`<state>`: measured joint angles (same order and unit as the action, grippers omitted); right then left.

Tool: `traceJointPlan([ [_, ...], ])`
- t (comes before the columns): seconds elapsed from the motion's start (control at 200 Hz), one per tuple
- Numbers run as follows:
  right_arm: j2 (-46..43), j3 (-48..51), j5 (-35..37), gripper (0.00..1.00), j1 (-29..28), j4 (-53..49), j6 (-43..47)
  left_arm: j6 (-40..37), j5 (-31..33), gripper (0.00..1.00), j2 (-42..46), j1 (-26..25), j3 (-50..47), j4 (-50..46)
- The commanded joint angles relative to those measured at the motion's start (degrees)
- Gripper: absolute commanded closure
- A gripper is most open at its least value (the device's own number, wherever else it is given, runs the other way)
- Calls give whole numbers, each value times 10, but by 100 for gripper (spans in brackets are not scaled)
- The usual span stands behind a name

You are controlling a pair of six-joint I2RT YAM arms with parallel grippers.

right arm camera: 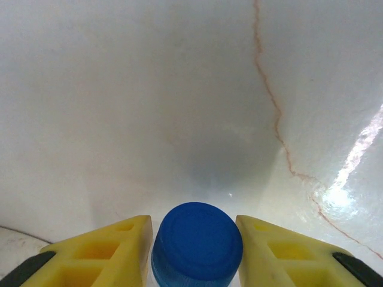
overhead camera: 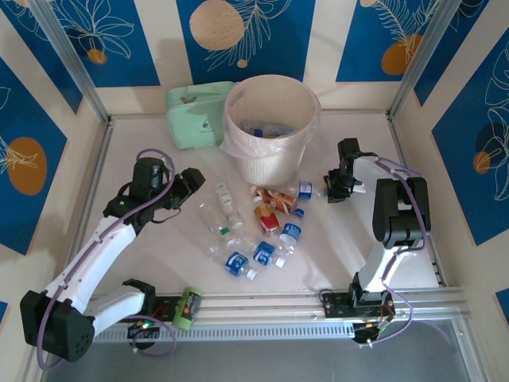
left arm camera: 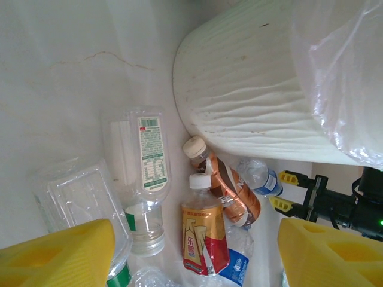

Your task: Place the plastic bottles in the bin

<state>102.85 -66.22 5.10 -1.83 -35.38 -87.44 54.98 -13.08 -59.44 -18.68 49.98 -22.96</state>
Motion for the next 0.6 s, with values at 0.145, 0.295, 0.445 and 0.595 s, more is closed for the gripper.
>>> traceJointPlan([
  [0.145, -54, 17, 9, 64, 3, -14, 23, -15, -1, 28, -1, -4, 31, -2],
  [0.295, -65, 20, 9, 67, 4, -18, 34, -16, -2, 28, 0, -3, 38, -6],
  [0.445, -88, 23, 19, 70, 4, -31, 51, -25, 3, 28, 0, -3, 50, -15],
  [0.595, -130, 32, 34, 71, 4, -43, 78, -36, 8, 27, -1, -3, 60, -16],
])
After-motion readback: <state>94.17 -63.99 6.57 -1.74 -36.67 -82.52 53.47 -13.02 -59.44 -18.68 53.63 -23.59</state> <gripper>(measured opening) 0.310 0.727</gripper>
